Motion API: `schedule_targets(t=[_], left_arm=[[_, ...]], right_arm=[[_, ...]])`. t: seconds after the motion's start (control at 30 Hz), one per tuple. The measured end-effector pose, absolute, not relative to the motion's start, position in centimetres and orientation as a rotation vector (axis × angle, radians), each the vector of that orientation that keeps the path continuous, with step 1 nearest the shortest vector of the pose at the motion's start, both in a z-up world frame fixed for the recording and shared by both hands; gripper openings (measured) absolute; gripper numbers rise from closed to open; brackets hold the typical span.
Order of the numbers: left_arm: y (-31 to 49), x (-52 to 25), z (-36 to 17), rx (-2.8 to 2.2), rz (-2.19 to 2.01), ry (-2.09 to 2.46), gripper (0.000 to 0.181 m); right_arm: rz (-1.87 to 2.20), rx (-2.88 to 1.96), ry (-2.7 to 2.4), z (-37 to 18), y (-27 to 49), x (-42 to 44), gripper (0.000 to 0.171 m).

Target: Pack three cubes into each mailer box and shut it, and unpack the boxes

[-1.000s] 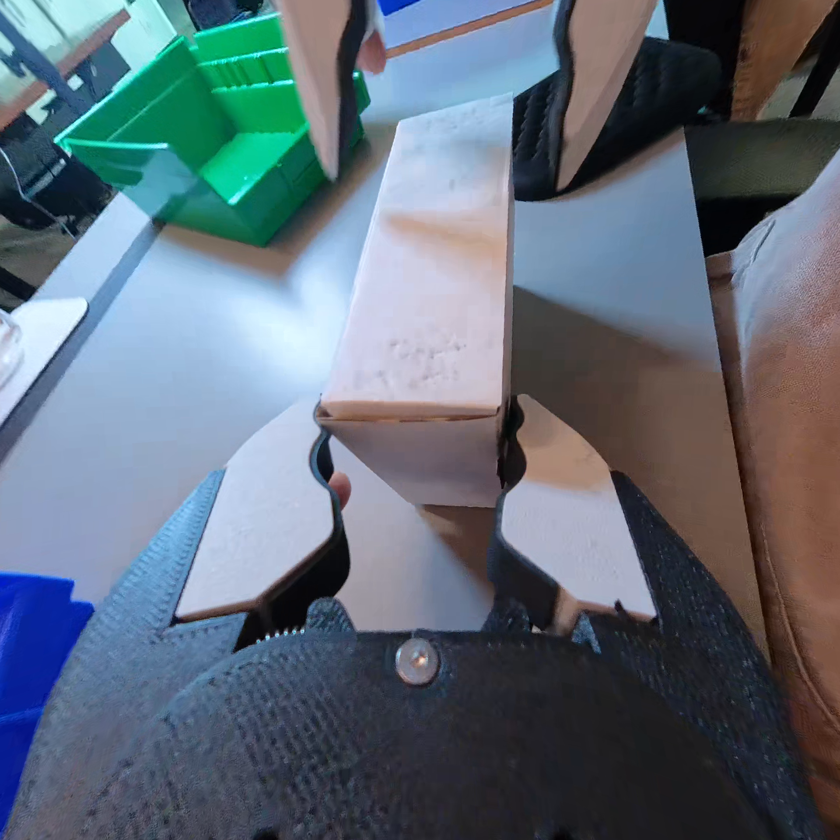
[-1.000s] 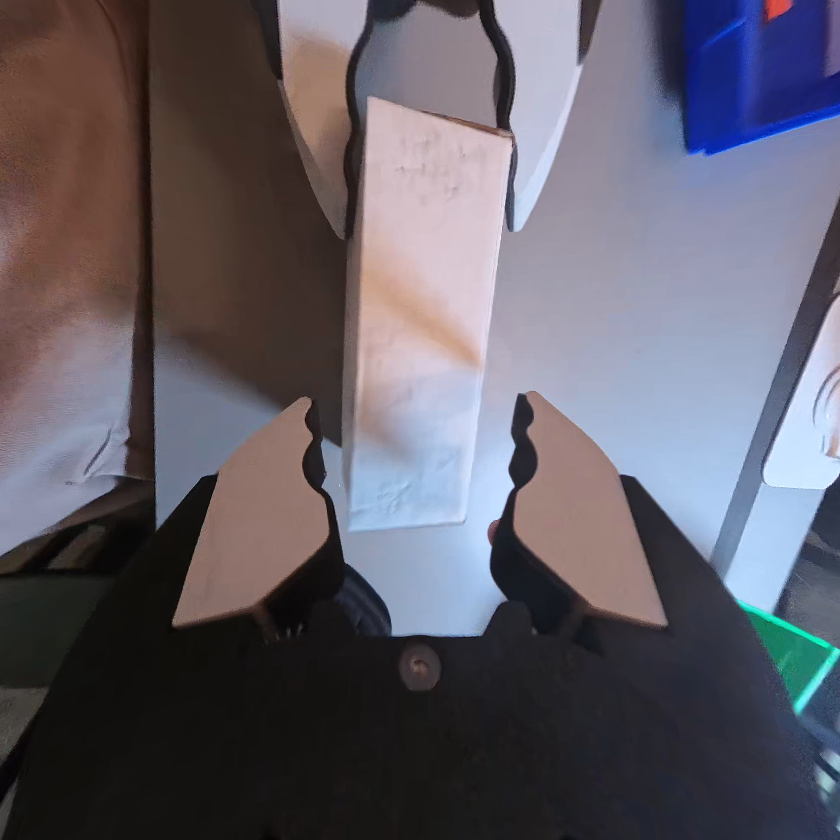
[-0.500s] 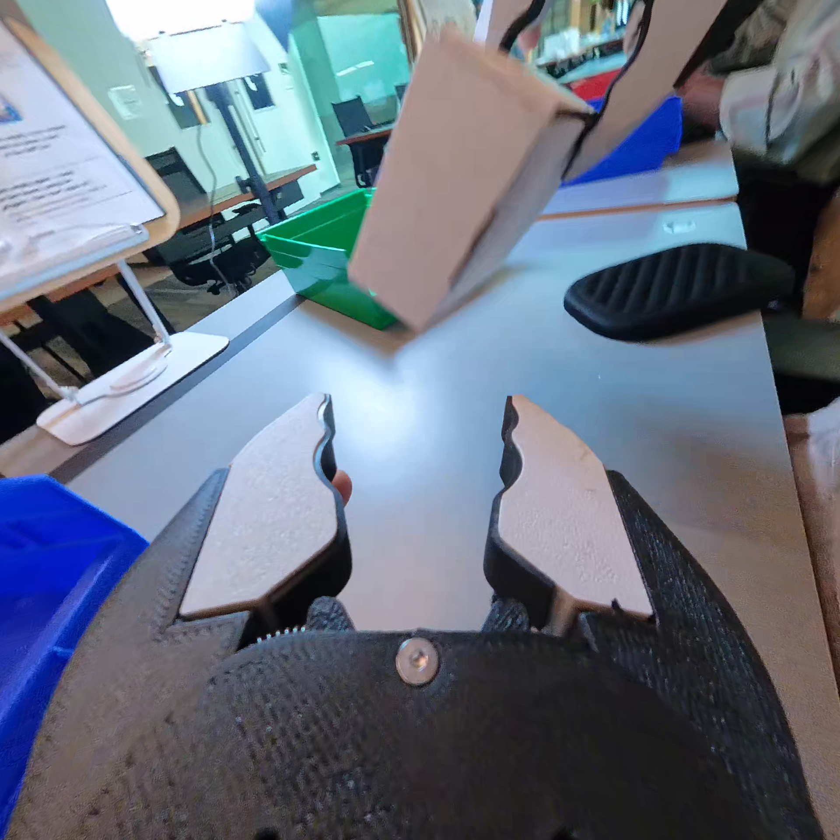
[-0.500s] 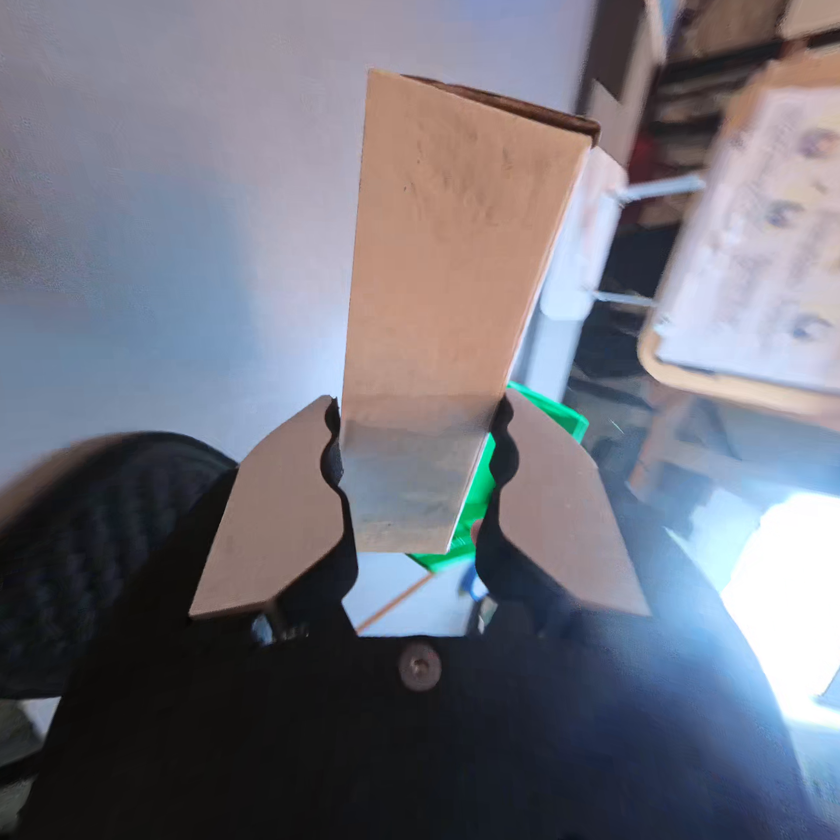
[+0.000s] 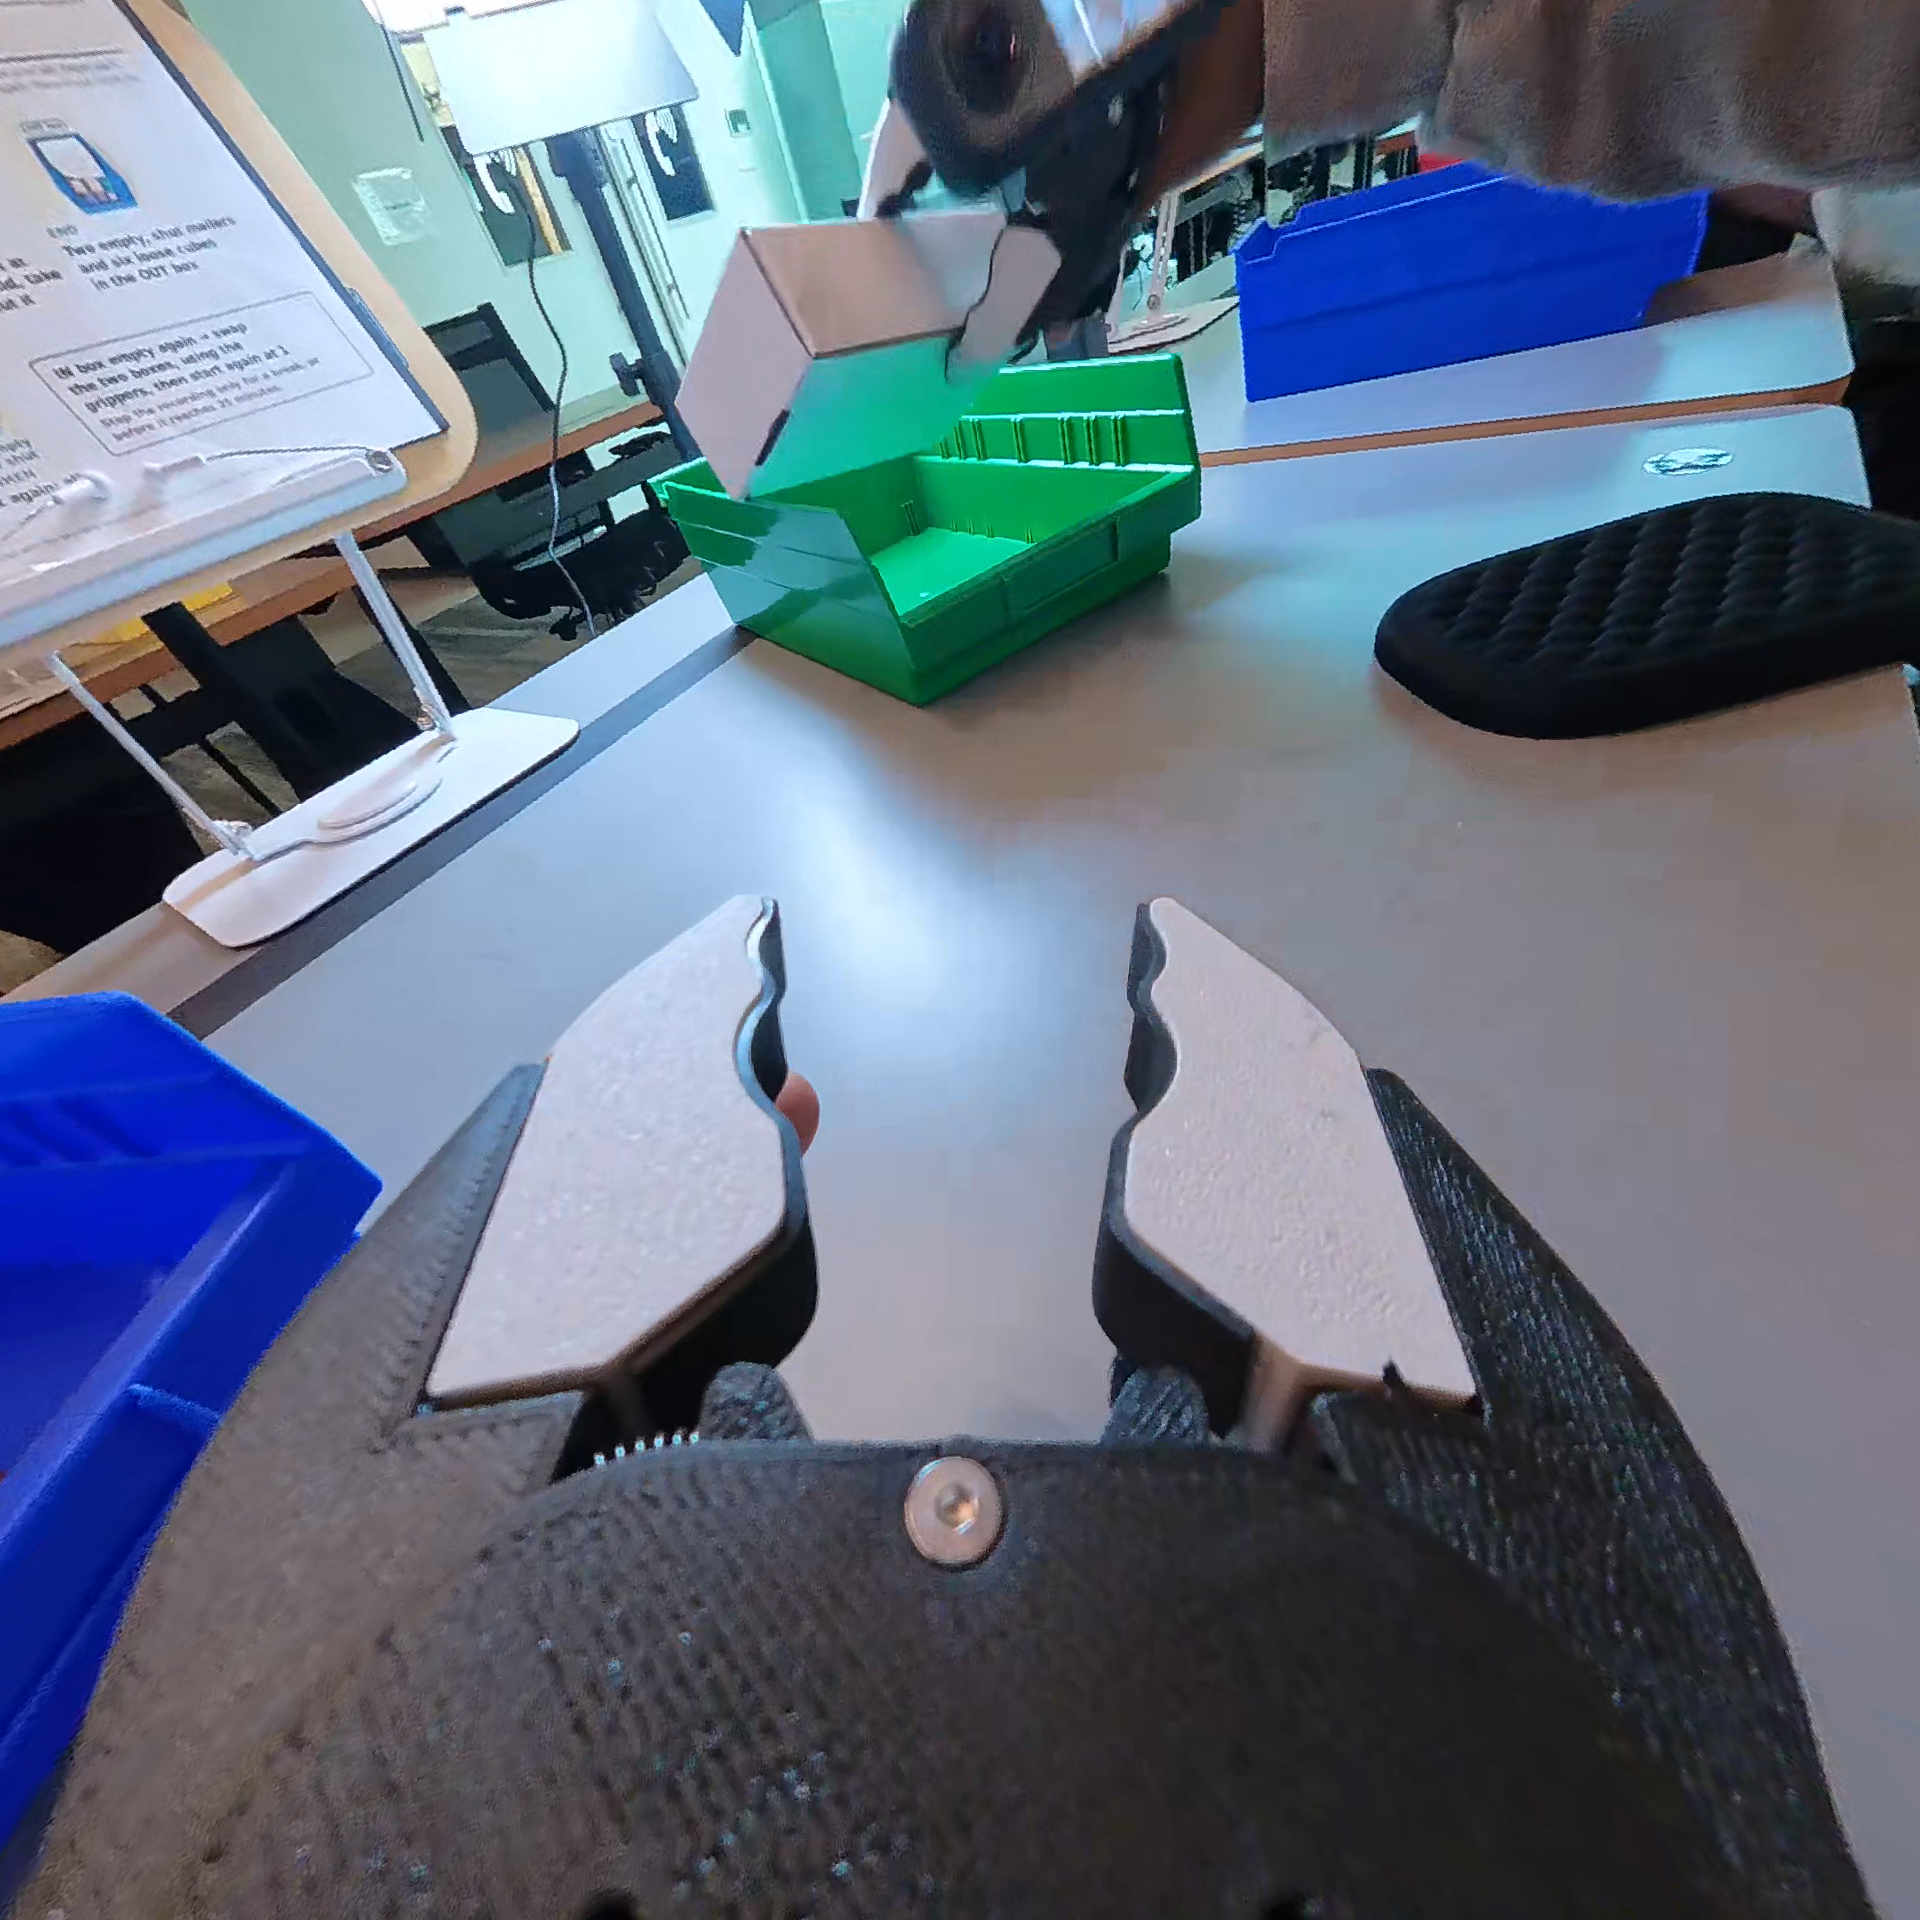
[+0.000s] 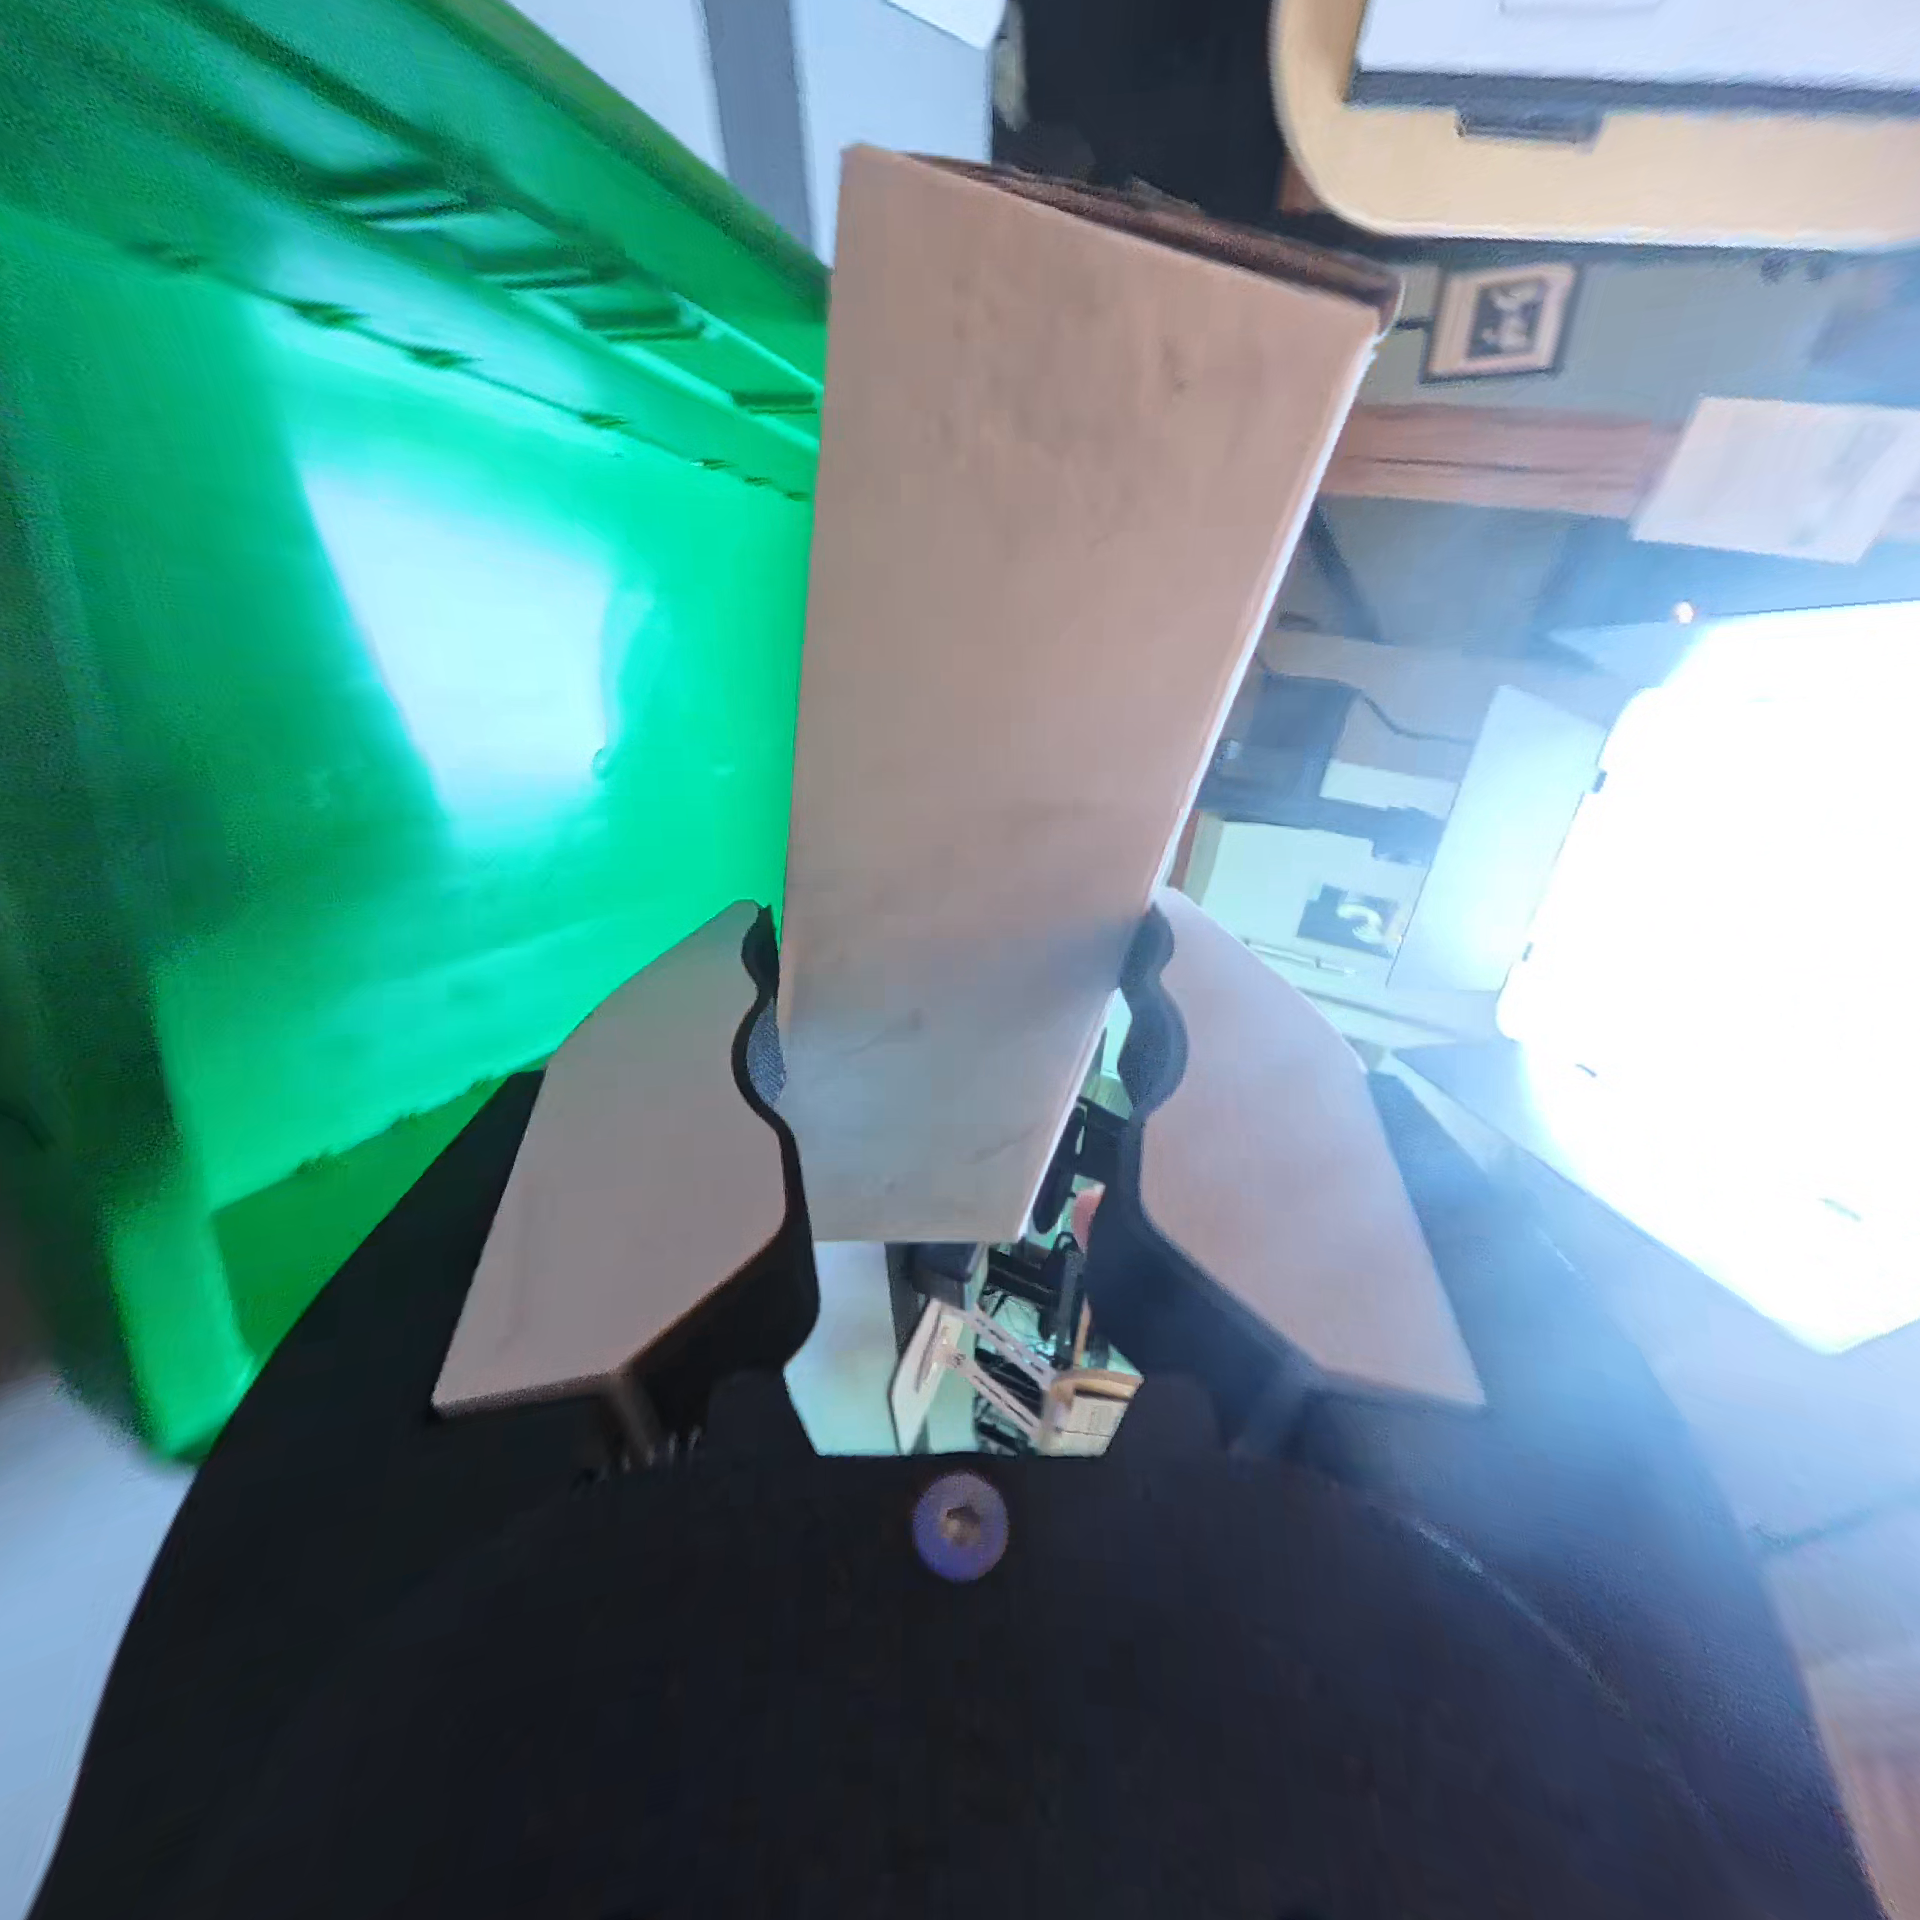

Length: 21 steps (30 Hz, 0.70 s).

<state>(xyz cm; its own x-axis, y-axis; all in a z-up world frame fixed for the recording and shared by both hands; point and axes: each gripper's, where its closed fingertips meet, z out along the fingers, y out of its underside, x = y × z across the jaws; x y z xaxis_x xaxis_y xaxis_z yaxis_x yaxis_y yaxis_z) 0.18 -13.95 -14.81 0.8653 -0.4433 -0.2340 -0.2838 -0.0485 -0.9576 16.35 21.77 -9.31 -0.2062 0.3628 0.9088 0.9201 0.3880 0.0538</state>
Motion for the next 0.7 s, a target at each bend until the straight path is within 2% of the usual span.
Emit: schedule_targets(t=[0.3, 0.47, 0.57, 0.67, 0.7], left_arm=[[-13.8, -1.0, -14.3, -1.635, -0.129, 0.536, 0.060], [-13.8, -1.5, -14.3, -1.640, -0.124, 0.522, 0.059], [-13.7, -1.6, -14.5, -1.645, -0.115, 0.527, 0.059], [-13.6, -1.6, -14.7, -1.651, -0.107, 0.530, 0.059], [-13.6, -1.7, -14.7, -1.652, -0.100, 0.529, 0.059]], right_arm=[[-0.808, -1.276, -1.652, -10.7, 27.1, 18.2, 0.063], [-0.983, -1.410, -1.569, -11.0, 28.5, 19.5, 0.063], [-1.146, -1.395, -1.628, -12.7, 29.1, 19.4, 0.063], [-1.131, -1.483, -1.755, -17.0, 28.9, 18.7, 0.064], [-1.104, -1.493, -1.794, -18.0, 28.9, 18.3, 0.072]])
